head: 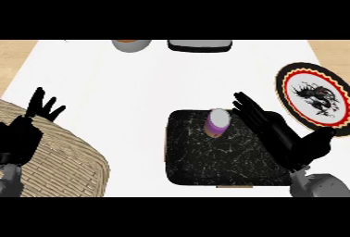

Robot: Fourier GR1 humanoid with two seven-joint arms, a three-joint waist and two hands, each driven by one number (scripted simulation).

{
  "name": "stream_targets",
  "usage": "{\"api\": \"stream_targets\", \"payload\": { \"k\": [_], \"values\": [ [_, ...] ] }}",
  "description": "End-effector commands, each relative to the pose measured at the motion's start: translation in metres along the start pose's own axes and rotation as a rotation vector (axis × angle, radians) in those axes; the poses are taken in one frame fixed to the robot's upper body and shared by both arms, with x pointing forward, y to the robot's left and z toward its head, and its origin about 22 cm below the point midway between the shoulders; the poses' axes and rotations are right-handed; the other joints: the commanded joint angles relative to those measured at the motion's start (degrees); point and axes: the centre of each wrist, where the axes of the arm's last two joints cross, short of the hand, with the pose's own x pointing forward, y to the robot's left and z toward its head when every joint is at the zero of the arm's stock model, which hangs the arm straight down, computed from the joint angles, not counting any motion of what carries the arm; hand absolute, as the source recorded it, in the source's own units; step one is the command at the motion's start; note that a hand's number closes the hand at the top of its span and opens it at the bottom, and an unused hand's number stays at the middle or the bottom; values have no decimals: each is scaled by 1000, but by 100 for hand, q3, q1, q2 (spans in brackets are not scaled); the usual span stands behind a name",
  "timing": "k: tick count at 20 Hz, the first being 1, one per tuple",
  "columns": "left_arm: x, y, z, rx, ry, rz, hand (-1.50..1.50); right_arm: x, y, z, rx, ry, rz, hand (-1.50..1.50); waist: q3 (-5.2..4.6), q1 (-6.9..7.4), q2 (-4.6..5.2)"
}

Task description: Pick the can from the tray and place it in the plate

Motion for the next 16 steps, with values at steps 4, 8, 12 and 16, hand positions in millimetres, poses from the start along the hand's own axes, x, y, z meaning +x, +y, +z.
{"api": "stream_targets", "payload": {
  "k": [4,8,12,16],
  "values": [
    [-33,-30,13,1,113,63,0,85,-60,-17,-278,-284,178,150,165,-18,117],
    [-29,-30,23,-41,125,92,0,106,-115,11,-588,-186,606,150,103,-269,188],
    [-32,-42,27,-71,149,148,0,78,-109,1,-783,-333,459,-150,170,-204,192],
    [-39,-54,32,-71,159,152,0,52,-96,1,-738,-391,442,-150,174,-211,158]
  ]
}}
